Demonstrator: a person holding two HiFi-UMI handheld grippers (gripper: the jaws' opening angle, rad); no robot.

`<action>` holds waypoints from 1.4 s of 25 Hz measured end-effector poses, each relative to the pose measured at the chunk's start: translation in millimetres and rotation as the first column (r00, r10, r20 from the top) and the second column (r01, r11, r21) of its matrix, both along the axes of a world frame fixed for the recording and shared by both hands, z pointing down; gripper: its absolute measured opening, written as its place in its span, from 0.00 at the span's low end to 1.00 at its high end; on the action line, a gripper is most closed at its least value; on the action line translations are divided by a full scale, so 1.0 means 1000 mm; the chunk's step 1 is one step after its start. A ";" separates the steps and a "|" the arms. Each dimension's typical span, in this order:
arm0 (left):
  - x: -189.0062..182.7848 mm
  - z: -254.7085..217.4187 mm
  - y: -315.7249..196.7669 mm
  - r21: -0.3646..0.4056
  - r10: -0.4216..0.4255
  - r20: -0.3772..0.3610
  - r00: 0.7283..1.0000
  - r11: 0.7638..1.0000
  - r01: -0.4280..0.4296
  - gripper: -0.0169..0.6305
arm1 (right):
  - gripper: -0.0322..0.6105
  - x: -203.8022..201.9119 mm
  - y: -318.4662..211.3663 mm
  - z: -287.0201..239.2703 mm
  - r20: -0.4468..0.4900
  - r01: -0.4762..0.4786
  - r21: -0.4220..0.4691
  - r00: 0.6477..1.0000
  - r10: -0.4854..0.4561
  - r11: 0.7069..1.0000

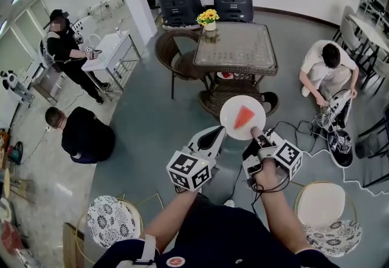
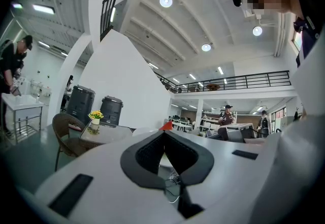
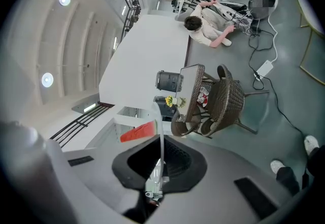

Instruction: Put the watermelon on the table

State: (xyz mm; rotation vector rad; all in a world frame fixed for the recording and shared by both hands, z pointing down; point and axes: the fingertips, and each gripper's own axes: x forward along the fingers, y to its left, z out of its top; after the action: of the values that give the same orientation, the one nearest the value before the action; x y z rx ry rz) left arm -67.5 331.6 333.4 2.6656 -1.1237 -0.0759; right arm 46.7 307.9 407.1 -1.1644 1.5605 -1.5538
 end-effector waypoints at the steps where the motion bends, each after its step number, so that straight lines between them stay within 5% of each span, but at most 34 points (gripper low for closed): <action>1: 0.000 0.000 0.000 0.001 -0.002 0.001 1.000 1.000 0.002 0.03 | 0.07 0.001 0.000 0.000 -0.005 0.002 -0.002 1.000 -0.002 1.000; 19: 0.007 0.014 -0.023 -0.029 -0.019 0.025 1.000 0.999 0.020 0.03 | 0.07 0.029 -0.031 0.003 0.001 -0.011 -0.006 1.000 0.011 1.000; 35: 0.006 0.043 -0.139 -0.081 0.060 0.019 0.998 0.995 -0.059 0.03 | 0.07 0.035 -0.129 0.021 -0.027 -0.072 -0.033 0.997 0.071 0.997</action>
State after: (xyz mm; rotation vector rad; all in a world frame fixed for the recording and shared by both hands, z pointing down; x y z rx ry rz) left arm -61.7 192.6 376.1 2.6319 -1.0303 0.0088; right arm 81.4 178.7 427.7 -1.2502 1.4979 -1.5299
